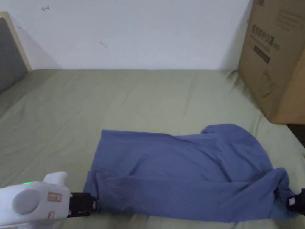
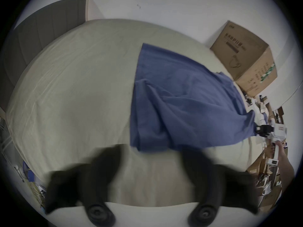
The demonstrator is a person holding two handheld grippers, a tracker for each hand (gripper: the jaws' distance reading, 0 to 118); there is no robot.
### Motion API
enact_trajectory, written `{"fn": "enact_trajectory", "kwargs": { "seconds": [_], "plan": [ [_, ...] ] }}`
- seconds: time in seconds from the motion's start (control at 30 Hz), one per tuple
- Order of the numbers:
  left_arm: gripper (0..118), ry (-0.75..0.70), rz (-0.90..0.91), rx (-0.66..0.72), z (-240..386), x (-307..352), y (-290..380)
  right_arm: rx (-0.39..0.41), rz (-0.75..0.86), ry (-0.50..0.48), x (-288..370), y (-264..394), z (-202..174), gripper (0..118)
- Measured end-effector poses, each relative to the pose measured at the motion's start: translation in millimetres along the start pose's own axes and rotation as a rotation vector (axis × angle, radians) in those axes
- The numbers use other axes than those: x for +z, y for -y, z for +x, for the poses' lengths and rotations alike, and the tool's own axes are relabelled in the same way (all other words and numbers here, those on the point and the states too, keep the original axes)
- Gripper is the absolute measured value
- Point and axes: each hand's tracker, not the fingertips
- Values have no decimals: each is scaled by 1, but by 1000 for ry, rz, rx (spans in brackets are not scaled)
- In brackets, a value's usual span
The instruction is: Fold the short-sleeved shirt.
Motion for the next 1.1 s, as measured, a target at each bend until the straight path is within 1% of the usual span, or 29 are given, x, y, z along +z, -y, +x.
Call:
{"fn": "enact_trajectory", "kwargs": {
  "seconds": [0.03,0.07,0.13,0.17,0.23,0.3,0.37,0.4,0.43,0.47,0.53,0.57,0.6,0.63,0.7,0.73,0.77,0.87,0.93,0.97,1.07,1.1],
  "plan": [
    [115,-27,-21,7,-4,-11,-7,7,-6,2,-1,1,-5,6],
    [113,-46,14,11,-7,-13,-14,17,-12,0,-2,3,-10,6],
    [113,-119,-7,33,-7,-25,-25,27,-24,-12,-4,-3,-11,6],
    [113,-189,-30,28,-8,-32,-30,31,-27,-13,-5,-2,-14,6],
    [113,-235,-62,4,-7,-44,-36,31,-44,-17,-8,-6,-14,6],
    [108,-235,-129,-71,1,-62,-32,36,-54,2,-11,-7,-15,6],
    [100,-275,-123,-185,20,-68,-26,34,-58,10,-13,-9,-12,6],
    [92,-288,-98,-218,24,-65,-24,32,-59,10,-14,-10,-12,6],
    [77,-258,-90,-240,29,-62,-24,33,-60,11,-14,-10,-12,6],
    [50,-199,-86,-227,33,-56,-24,39,-60,16,-15,-9,-13,6],
    [8,-160,-81,-245,37,-49,-22,50,-56,25,-17,-7,-13,6],
    [6,-166,-84,-275,40,-47,-19,54,-55,26,-17,-6,-14,6],
    [5,-203,-88,-321,41,-47,-17,58,-52,26,-16,-6,-14,6],
    [4,-186,-89,-336,40,-46,-16,62,-47,26,-16,-4,-13,6],
    [3,-171,-60,-300,38,-37,-18,64,-27,27,-10,-3,-13,6],
    [3,-159,-35,-253,35,-31,-20,63,-13,31,-6,-4,-12,6],
    [3,-154,-10,-233,34,-23,-22,58,7,40,0,-3,-11,6],
    [2,-190,64,-247,22,5,-32,40,33,23,21,-7,-5,6],
    [2,-100,67,-186,16,24,-34,36,37,1,37,-7,-4,6],
    [2,-80,65,-156,12,34,-34,39,42,-4,46,-5,-4,6],
    [2,-67,60,-143,9,59,-23,52,37,-28,71,5,1,6],
    [2,-73,61,-145,11,65,-16,57,31,-22,79,10,3,6]
  ]
}}
